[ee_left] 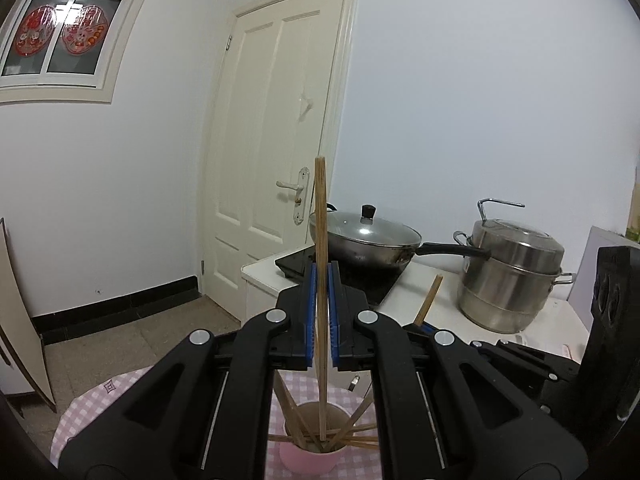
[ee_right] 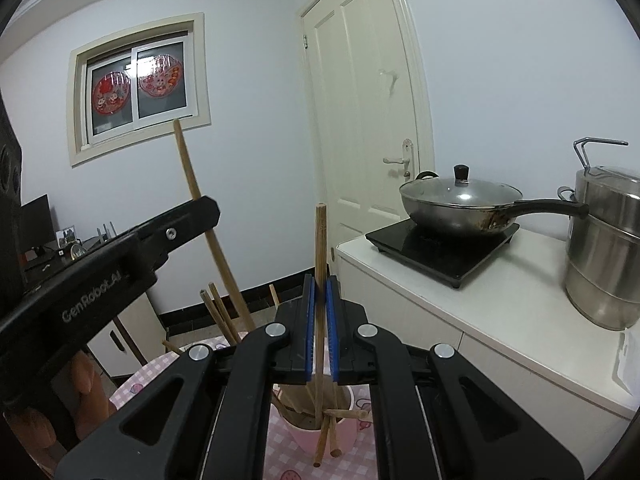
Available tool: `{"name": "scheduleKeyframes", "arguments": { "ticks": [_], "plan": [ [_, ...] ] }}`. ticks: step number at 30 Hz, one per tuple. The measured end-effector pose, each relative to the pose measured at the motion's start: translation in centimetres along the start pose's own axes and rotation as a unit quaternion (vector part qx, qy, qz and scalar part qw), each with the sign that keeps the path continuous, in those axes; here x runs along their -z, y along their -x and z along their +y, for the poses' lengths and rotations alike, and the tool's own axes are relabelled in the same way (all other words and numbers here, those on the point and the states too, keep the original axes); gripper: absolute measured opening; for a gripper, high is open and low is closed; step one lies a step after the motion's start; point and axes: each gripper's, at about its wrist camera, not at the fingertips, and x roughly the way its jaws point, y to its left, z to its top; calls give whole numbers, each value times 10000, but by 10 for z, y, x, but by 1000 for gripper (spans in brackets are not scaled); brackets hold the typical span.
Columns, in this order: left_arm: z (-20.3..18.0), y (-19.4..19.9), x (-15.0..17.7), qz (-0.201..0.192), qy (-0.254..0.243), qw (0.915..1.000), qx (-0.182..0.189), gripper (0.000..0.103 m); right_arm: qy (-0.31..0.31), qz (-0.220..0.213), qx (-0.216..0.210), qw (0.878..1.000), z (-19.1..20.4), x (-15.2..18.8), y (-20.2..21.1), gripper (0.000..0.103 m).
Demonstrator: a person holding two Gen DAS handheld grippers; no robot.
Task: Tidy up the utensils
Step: 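Lower the chopsticks into the pink cup and open both grippers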
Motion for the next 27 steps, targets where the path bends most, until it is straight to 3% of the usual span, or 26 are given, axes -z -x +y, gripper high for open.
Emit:
{"name": "scheduleKeyframes", "arguments": {
  "ticks": [13, 27],
  "plan": [
    [1, -15, 46, 632, -183, 9978, 68, 6, 113, 450, -154, 9988, 1, 24, -10, 4],
    [7, -25, 78, 1215, -325, 9920, 61, 7, 495, 751, -35, 9959, 10, 35, -15, 5]
  ]
}}
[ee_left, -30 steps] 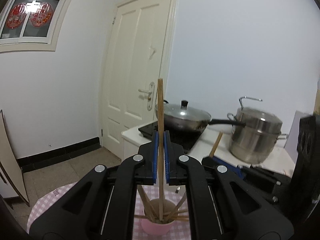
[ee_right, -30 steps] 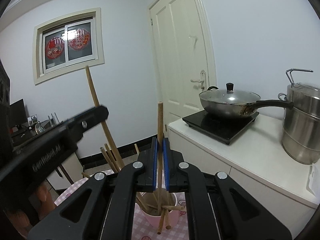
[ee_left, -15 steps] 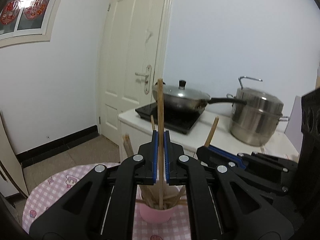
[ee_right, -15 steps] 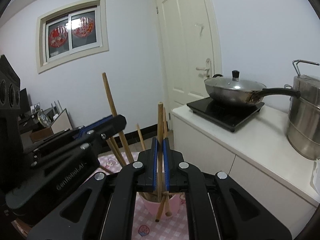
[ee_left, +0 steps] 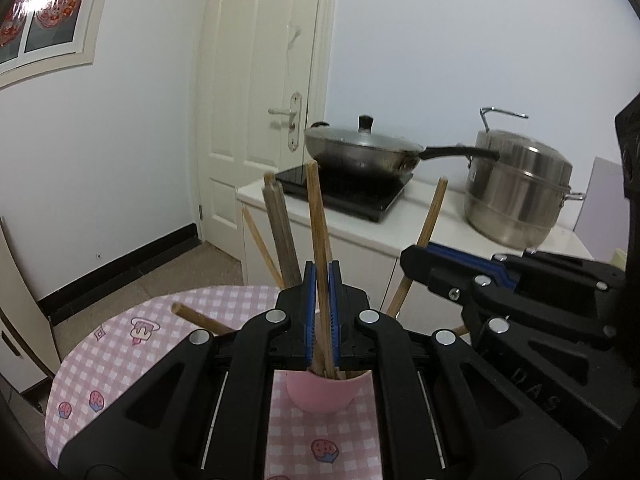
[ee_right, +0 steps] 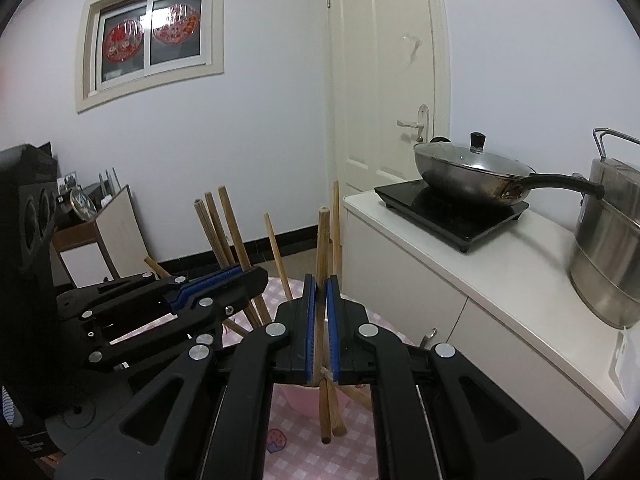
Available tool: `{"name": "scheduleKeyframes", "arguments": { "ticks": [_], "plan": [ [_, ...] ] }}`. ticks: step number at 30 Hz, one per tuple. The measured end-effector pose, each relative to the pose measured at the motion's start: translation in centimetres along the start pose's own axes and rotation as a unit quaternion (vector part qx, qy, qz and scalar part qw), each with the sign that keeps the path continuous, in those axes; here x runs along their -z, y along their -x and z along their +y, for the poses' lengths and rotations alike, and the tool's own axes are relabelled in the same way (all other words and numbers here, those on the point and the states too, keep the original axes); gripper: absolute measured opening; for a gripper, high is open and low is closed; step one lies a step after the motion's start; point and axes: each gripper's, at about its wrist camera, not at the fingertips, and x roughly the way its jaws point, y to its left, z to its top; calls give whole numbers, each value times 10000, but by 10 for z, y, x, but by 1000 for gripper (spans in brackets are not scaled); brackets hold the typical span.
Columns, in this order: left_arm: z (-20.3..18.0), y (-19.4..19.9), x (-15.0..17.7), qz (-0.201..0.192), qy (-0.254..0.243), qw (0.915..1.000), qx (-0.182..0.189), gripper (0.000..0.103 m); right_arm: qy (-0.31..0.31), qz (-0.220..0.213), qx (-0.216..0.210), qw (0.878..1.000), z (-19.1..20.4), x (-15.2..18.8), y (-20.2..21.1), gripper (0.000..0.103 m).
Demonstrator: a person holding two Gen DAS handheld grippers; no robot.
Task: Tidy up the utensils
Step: 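Lower the chopsticks into the pink cup and open both grippers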
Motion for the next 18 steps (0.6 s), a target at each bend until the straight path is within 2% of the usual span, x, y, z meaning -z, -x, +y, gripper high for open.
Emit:
{"name": "scheduleKeyframes", "arguments": {
  "ticks": [3, 9, 18],
  "plan": [
    [2, -1, 3, 28, -22, 10000, -65, 8, 27, 77, 8, 10000, 1, -1, -1, 5],
    [9, 1, 0, 144, 149, 9998, 34, 8, 134, 181, 60, 9997, 5, -2, -1, 5],
    [12, 15, -2, 113, 115, 9998, 104, 8, 49, 298, 54, 9995, 3, 1, 2, 5]
  ]
}}
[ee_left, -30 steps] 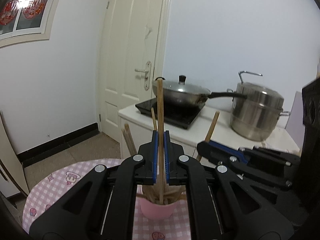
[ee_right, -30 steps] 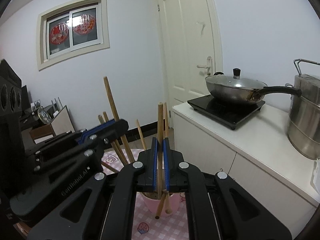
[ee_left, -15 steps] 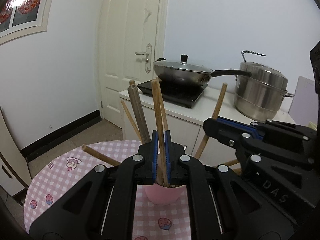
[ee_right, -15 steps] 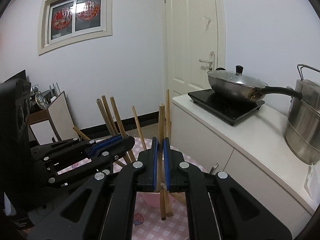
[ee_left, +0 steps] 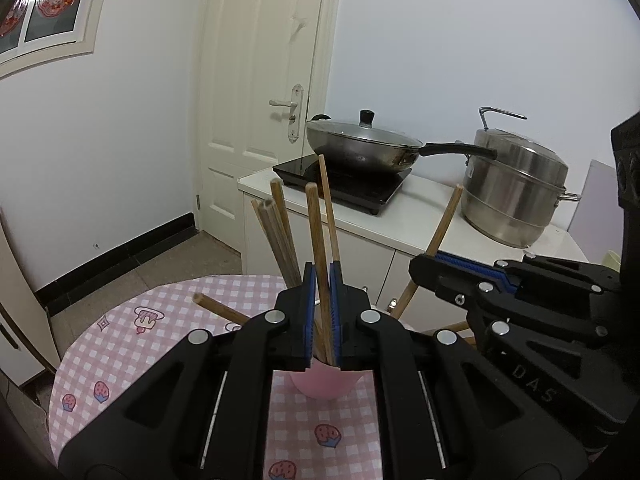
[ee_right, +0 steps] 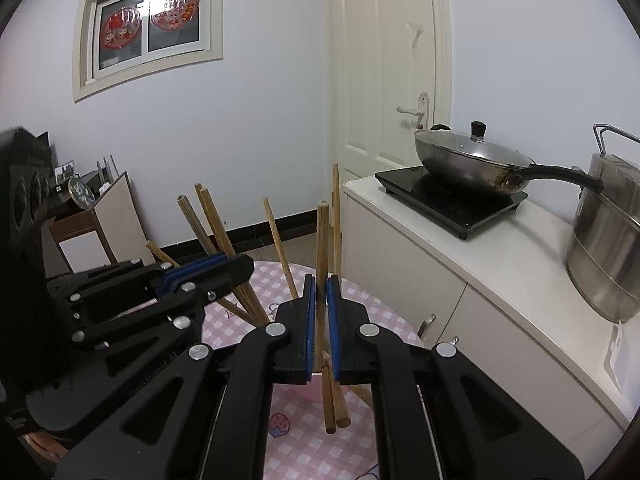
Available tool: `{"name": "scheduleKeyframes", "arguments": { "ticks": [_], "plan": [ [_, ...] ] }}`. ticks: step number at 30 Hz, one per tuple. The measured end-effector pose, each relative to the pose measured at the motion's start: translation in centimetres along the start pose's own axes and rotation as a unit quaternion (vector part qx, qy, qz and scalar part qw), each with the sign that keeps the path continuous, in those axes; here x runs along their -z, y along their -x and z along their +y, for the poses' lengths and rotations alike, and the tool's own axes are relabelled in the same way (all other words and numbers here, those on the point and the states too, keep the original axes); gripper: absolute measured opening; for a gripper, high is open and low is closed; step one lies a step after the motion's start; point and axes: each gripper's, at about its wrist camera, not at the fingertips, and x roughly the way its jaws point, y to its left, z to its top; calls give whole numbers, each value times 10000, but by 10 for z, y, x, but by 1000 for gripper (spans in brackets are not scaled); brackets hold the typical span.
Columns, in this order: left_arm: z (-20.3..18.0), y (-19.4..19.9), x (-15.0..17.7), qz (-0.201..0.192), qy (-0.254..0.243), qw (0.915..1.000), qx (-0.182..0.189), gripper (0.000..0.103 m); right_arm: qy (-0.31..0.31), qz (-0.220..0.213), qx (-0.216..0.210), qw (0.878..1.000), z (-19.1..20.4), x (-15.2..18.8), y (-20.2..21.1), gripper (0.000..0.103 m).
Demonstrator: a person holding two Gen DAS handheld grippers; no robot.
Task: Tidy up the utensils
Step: 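Lower the chopsticks into the pink cup and open both grippers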
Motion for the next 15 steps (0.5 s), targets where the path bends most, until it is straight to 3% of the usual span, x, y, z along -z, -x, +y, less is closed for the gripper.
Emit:
{"name": "scheduleKeyframes", "arguments": {
  "ticks": [1, 3, 5, 7, 10, 15],
  "plan": [
    [0, 2, -1, -1, 2, 10000, 7, 8, 15, 9, 5, 10000, 1, 1, 1, 5],
    [1, 6, -2, -4, 13, 10000, 25, 21, 37, 28, 8, 10000, 3, 2, 2, 5],
    [3, 11, -2, -74, 69, 9999, -34, 44, 6, 44, 31, 10000, 3, 2, 3, 5],
    [7, 19, -3, -172, 150, 9997, 9, 54, -89, 37, 17, 10000, 0, 2, 5, 7],
    [9, 26, -5, -209, 156, 9997, 0, 55, -156, 25, 27, 9999, -1, 1, 9, 18],
    [10, 40, -8, -288, 180, 9994, -41, 59, -222, -37, 15, 9997, 1, 0, 17, 26]
  ]
}}
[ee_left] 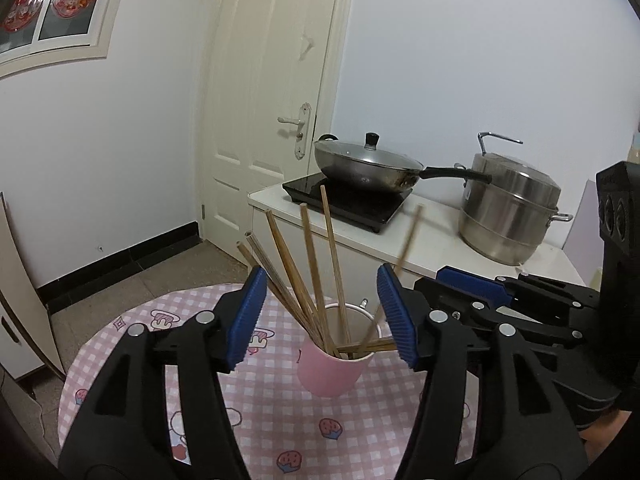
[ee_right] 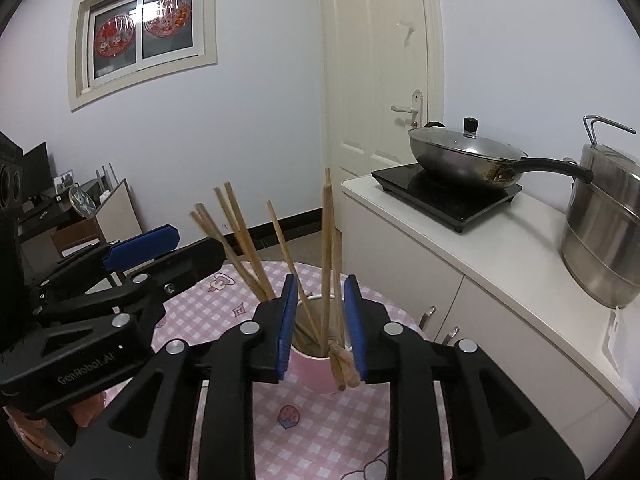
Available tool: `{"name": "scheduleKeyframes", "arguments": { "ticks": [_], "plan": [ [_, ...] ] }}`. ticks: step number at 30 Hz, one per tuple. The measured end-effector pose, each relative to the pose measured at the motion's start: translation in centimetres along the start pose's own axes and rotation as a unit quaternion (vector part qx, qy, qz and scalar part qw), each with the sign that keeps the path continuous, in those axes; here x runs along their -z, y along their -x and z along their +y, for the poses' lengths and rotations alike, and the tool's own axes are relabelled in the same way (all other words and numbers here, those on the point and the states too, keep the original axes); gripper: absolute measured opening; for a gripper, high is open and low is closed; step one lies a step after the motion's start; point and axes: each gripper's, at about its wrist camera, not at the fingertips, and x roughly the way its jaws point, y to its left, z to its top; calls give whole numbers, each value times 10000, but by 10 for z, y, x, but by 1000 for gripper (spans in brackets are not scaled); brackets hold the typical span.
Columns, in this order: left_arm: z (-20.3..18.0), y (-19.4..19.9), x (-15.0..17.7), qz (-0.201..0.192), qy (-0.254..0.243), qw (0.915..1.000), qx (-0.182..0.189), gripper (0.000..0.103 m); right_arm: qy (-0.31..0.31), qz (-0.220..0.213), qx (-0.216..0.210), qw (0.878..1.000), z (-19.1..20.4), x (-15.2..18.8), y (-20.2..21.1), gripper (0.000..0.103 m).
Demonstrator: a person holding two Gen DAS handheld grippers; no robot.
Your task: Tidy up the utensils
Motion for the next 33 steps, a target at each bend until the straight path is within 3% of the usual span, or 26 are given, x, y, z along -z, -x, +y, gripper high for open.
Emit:
{"name": "scheduleKeyframes", "arguments": {
  "ticks": [11, 20, 33],
  "plan": [
    [8, 44, -2, -235, -86, 9995, -179, 71, -65, -208, 24, 9998, 10, 0, 31, 37],
    [16, 89, 13, -331, -210, 9983, -438, 85, -47, -493, 227, 9985, 34, 20, 75, 59],
    [16, 162, 44, -589, -361, 9949, -741, 91, 133, -1128, 658, 9913, 83, 60, 142, 85]
  ]
}}
